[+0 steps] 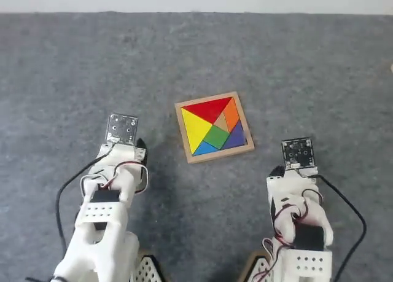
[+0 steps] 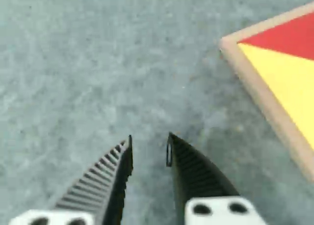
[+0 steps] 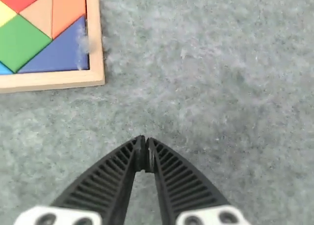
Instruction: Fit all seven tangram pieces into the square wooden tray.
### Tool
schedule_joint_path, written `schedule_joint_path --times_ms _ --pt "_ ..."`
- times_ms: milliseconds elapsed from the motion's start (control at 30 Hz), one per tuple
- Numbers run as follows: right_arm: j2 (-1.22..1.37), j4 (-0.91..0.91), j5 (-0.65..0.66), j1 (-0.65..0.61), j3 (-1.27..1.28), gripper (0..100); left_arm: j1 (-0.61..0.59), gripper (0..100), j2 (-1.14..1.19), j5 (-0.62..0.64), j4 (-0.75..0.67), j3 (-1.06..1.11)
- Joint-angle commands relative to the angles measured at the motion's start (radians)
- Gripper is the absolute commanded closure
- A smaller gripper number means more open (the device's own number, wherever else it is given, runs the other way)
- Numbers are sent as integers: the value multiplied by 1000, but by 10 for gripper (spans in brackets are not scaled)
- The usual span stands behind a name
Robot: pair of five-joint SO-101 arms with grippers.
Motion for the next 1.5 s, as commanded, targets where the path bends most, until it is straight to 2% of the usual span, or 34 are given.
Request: schedule_joint_path --times_ms 0,167,267,400,500,800,933,1233,1467 --pt "-2 13 -15 -12 17 992 20 888 -20 -5 -64 -2" --pt "-4 150 -15 -7 17 992 68 888 -21 -9 -190 54" --pt "-12 177 -15 -4 17 992 89 890 -29 -12 -311 119" --pt "-12 179 -14 -4 17 992 23 889 -34 -3 -367 120" --pt "-12 179 -14 -4 17 992 -48 888 -57 52 -422 120" --pt "-12 185 -20 -7 17 992 -141 888 -212 68 -358 124" --pt "-12 188 -15 -7 17 992 -155 888 -362 66 -236 130" --pt "-10 188 -15 -7 17 992 -143 890 -822 66 259 142" --pt "-10 188 -15 -7 17 992 -41 891 -1036 66 594 134"
